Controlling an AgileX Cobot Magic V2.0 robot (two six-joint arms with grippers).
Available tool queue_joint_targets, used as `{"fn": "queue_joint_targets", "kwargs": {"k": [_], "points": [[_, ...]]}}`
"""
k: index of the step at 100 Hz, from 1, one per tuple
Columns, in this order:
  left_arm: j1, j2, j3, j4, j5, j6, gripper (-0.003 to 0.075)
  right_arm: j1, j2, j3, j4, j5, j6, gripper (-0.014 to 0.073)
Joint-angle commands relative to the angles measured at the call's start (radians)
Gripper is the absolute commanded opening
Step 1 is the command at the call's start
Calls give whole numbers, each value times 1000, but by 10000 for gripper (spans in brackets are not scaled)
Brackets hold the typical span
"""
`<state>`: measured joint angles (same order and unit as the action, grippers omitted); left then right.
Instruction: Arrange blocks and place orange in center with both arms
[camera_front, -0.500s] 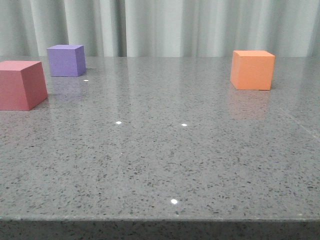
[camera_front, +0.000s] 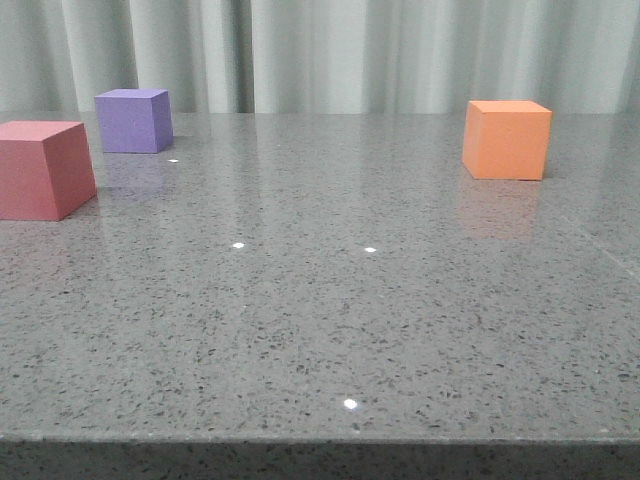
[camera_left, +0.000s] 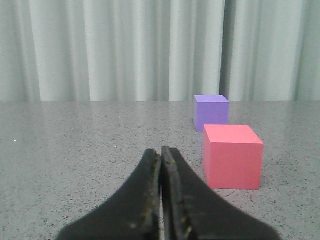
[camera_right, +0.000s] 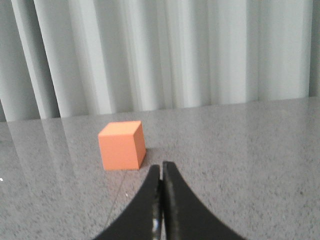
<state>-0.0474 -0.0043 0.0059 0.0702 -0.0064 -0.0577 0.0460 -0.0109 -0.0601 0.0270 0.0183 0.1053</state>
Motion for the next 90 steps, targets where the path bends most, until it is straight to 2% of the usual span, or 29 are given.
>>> {"fn": "queue_joint_targets", "kwargs": {"k": [1, 30, 42, 58, 81, 90], "points": [[5, -32, 43, -5, -73, 1, -20, -5, 10, -116, -13, 29, -2, -68], [5, -32, 43, -5, -73, 1, -20, -5, 279, -524, -13, 581, -2, -68], [5, -32, 43, -5, -73, 1, -20, -5, 441, -674, -13, 749, -2, -68], [5, -32, 43, -5, -73, 1, -20, -5, 615, -797, 3, 798, -2, -68], [5, -32, 43, -5, -73, 1, -20, -5, 740, -813, 7, 801, -2, -62], [5, -32, 43, -5, -73, 1, -20, -5, 771, -813, 7, 822, -2, 18]]}}
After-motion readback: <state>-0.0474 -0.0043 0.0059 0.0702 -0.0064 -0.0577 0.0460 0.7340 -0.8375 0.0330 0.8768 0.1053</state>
